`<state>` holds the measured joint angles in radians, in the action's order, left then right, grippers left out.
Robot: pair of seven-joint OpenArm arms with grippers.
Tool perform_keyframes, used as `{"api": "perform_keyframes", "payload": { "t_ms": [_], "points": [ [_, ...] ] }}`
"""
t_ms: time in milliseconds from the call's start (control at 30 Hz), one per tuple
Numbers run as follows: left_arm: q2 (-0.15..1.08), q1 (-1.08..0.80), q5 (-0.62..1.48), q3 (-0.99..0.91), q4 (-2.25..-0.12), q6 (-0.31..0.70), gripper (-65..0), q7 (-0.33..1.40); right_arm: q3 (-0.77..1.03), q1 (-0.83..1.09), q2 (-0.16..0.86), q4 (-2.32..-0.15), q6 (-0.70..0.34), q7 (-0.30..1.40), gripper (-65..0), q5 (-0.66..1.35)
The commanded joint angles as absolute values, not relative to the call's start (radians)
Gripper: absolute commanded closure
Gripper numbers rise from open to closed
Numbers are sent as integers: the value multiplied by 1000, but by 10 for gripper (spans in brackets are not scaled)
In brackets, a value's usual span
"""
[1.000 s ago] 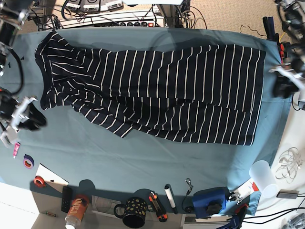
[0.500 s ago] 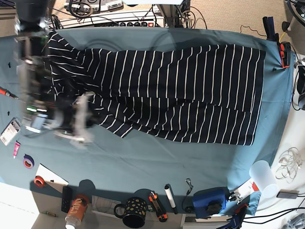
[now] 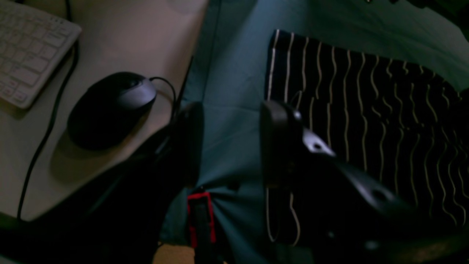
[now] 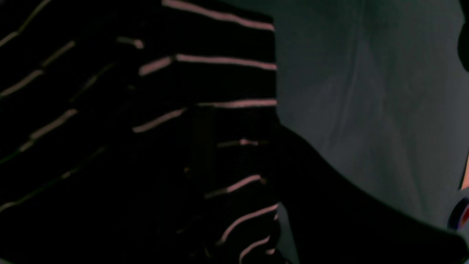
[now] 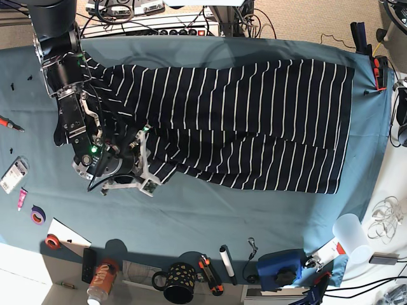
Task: Layout the t-shirt on the table in an organized manner, then fold the t-shirt properly
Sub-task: 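Reach right gripper to the shirt side and grasp the fabric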
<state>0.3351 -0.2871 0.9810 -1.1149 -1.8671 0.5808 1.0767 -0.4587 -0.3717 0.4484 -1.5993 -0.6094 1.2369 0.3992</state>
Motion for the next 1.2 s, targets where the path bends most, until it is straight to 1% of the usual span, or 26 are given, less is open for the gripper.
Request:
{"api": "perform_keyframes", "payload": {
  "t_ms": [0,100,133,233,267,367,433,567,767,833,933,1100,1133,1167],
  "points": [
    [357,-285,1004,-1122,-1882,584,-258,1054,-451,-399,458,-1607,-606,1217,-191,398],
    [357,-285,1004,-1122,-1882,584,-258,1054,-451,-399,458,-1606,-606,1211,-189,399],
    [357,-285,1004,-1122,-1882,584,-258,1054,-451,-399,457,-1606,-606,1209,-168,399],
    [357,-285,1004,-1122,-1882,584,-258,1054,-451,-399,458,-1606,-606,1202,-34,398],
    [357,-285,1004,-1122,-1882,584,-258,1054,-451,-399,458,-1606,-606,1195,0,398],
    [357,-286,1004,-1122,-1882,584,-258,1047,-451,-399,458,-1606,-606,1143,0,380],
    [357,-285,1004,-1122,-1882,584,-258,1047,-451,-400,458,-1606,-594,1082,0,322],
    [357,-286,1005,-1122,-1882,584,-258,1047,-450,-411,463,-1606,-495,979,0,200],
    [357,-286,1007,-1122,-1882,584,-258,1047,-450,-458,465,-1606,-427,975,0,164],
    [357,-286,1008,-1122,-1882,584,-258,1047,-450,-466,466,-1606,-426,977,0,165],
    [357,-286,1008,-1122,-1882,584,-258,1047,-450,-466,465,-1606,-433,1017,0,223],
    [357,-285,1009,-1122,-1882,584,-258,1047,-450,-466,465,-1626,-570,1187,0,415],
    [357,-286,1009,-1122,-1882,584,-258,1047,-450,-466,466,-1630,-592,1216,-35,447],
    [357,-286,1009,-1122,-1882,584,-258,1047,-450,-466,466,-1631,-599,1238,-90,474]
  ]
}}
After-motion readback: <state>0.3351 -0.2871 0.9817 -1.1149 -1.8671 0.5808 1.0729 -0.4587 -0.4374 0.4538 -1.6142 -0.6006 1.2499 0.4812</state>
